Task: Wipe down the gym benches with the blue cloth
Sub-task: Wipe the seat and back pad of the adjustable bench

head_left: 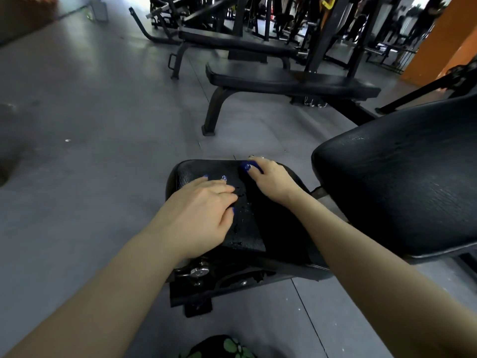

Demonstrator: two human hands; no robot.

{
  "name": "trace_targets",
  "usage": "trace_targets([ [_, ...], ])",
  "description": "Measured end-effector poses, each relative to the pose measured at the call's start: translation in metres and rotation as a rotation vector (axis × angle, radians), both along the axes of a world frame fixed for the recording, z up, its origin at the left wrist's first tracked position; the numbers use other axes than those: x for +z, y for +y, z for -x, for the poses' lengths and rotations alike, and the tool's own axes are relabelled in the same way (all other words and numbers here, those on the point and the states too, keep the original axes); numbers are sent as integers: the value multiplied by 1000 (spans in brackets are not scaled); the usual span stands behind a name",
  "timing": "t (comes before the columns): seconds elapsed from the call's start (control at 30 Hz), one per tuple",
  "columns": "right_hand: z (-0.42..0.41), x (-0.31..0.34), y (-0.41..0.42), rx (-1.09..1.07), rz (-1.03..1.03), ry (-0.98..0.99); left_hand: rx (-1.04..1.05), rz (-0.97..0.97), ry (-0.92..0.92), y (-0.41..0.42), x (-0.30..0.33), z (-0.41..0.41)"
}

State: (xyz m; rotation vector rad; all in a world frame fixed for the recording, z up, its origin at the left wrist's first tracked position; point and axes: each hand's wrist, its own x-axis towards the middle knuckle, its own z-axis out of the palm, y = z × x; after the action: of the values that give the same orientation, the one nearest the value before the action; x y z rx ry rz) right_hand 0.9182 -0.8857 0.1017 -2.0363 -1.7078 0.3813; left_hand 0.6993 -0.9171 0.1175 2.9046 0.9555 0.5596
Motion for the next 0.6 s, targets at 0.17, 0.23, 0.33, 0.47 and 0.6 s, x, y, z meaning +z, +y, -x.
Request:
trace_targets([
  [0.17, 5, -5, -95, 122, -120, 49, -4, 23, -1, 3, 2, 12],
  [0.23, 6, -5, -140, 164, -140, 53, 0, 5, -17, 3, 3, 11],
  [0.33, -1, -5, -172, 188, -86, 73, 3, -8, -12, 3, 2, 6],
  [0.47, 15, -4, -133, 59, -119, 68, -8, -18, -6, 3, 1, 7],
  [0.6, 58, -3, -120, 69, -179, 60, -22, -13, 40, 0, 3, 18],
])
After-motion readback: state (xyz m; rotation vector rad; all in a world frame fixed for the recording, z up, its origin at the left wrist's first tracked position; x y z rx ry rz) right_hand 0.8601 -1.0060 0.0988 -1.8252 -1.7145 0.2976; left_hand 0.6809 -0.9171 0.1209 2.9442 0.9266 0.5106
